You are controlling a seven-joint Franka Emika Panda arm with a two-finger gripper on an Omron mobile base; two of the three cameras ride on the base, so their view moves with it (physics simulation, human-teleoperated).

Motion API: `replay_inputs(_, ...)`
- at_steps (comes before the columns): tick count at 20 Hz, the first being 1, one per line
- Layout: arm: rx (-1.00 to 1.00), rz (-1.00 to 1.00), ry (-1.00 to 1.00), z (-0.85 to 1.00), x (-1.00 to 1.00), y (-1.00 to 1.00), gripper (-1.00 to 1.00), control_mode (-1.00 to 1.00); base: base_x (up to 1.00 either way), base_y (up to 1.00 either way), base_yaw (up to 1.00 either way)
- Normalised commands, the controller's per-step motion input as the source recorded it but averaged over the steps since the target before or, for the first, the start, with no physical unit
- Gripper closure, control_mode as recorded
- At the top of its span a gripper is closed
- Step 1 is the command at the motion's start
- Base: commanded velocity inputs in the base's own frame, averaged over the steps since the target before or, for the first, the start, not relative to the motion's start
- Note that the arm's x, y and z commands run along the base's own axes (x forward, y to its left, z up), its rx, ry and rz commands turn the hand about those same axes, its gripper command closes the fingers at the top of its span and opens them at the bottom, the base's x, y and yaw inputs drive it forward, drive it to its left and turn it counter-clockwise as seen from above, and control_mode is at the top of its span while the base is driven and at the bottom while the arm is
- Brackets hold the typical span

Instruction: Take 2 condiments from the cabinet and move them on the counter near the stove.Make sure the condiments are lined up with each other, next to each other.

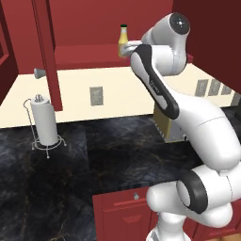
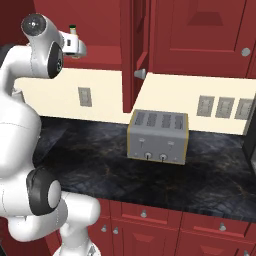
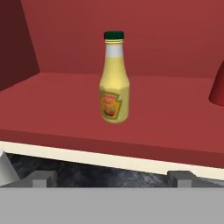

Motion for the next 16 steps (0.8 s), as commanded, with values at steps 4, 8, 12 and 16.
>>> replay_inputs(4, 0.0, 0.0, -0.08, 0.3, 0.18, 0.03, -1.0, -1.0, 0.0, 0.0, 0.0)
replay_inputs(8, 0.0, 0.0, -0.1, 0.2, 0.25, 0.05, -1.0, -1.0, 0.0, 0.0, 0.0)
replay_inputs(12, 0.0, 0.0, -0.19, 0.08, 0.3, 0.05, -1.0, -1.0, 0.0, 0.0, 0.0)
replay_inputs(16, 0.0, 0.0, -0.09, 0.06, 0.24, 0.06, -1.0, -1.0, 0.0, 0.0, 0.0)
